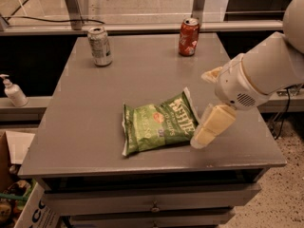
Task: Move green jalapeno chip bag near coke can
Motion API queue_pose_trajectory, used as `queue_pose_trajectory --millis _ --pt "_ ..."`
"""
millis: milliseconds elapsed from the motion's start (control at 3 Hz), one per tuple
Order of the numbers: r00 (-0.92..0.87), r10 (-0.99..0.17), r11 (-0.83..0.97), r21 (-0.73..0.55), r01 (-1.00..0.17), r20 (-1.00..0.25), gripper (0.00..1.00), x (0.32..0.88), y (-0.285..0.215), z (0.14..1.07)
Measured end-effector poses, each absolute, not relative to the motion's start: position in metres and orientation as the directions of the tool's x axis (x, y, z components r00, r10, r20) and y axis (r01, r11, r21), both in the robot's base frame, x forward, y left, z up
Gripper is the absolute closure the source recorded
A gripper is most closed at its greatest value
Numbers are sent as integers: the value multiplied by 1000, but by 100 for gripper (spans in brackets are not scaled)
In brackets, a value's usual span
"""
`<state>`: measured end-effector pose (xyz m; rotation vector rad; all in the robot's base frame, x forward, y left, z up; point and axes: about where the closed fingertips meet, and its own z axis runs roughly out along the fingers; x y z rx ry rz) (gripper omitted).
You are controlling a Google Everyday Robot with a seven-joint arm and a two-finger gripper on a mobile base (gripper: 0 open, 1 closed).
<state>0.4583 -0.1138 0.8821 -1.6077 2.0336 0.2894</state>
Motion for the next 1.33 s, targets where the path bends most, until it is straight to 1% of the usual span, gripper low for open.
queue_pose_trajectory --millis 667,1000,1333 --pt "-156 -823 258 -114 -959 -547 0 466 -81 848" --pt "-149 -825 249 -114 -962 -546 18 469 -70 841" --pt "-141 -821 242 -114 -964 -553 40 470 -64 840"
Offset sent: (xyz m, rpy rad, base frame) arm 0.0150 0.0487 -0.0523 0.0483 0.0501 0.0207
